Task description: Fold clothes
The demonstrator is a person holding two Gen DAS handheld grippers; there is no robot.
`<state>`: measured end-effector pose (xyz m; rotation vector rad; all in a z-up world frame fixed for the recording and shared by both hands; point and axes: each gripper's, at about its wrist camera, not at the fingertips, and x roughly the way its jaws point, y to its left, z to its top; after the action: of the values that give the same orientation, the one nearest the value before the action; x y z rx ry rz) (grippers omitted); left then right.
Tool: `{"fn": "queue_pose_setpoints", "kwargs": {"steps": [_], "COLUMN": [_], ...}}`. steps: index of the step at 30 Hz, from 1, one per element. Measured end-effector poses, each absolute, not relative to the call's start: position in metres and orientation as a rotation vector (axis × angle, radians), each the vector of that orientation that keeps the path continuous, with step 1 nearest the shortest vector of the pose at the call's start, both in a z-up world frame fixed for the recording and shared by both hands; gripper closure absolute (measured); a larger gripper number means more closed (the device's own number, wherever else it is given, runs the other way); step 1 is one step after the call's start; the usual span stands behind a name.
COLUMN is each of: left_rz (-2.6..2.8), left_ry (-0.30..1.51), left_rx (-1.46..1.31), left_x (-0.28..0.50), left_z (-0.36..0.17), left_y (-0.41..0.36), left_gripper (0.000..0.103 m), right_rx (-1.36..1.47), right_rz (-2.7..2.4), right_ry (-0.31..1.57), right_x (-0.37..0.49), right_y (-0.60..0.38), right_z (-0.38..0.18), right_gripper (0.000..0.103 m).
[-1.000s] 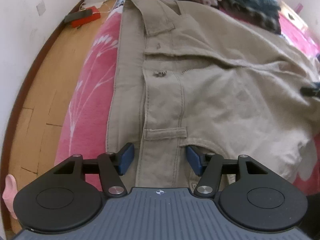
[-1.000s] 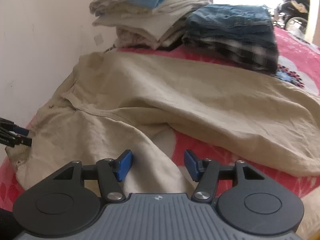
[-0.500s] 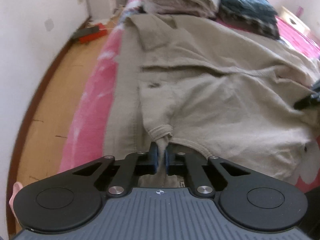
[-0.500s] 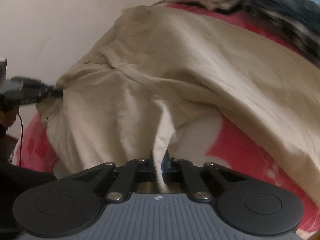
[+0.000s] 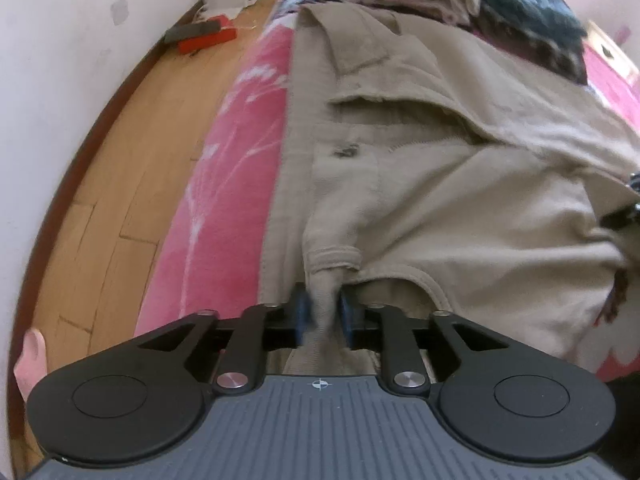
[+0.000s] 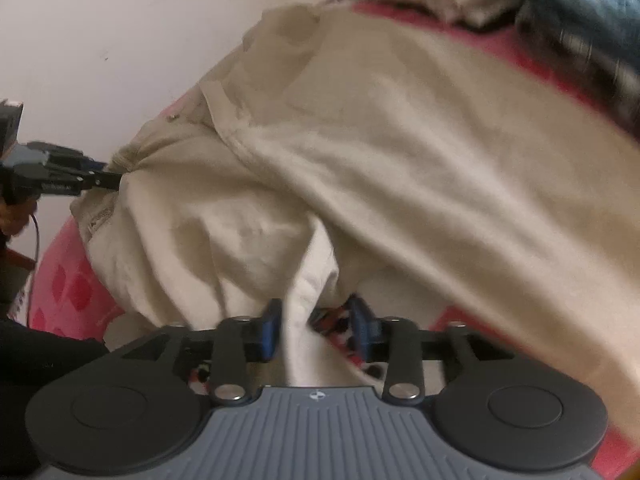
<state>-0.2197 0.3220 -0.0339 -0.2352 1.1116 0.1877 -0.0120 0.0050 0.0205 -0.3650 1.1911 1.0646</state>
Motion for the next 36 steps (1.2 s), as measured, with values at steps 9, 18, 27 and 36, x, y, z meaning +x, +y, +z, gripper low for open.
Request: {"fn": "queue_pose_setpoints", "kwargs": {"steps": [9, 18, 27, 36], "left_rz": [0.265, 0.376, 0.440, 0.500], "left_ry": [1.140, 1.006, 0.792, 0.752], "left_rx": [-0.383, -0.846, -0.952, -0.818], "left_x": [-0.272, -0.316, -0.311, -0.294], "left_z": [-0.008, -0.047, -0.058, -0.028], "left_y": [0.340, 0.345, 0.340, 0.336], "left_gripper": [0.051, 0.049, 0.053, 0.097], "right_rx": [-0.284, -0.230, -0.353, -0.506], "right_rz": [1.143, 1.143, 1.158, 1.290], "right_ry": [1.179, 1.228, 1.254, 1.231], "right_x": [0.005, 0.003, -0.014, -0.028], "right_y": [-0.007, -0.025, -0.033, -0.020], "right_z": [0.046, 0.037, 0.015, 0.017], "right_gripper": [0.040, 0.039, 0.034, 0.086]}}
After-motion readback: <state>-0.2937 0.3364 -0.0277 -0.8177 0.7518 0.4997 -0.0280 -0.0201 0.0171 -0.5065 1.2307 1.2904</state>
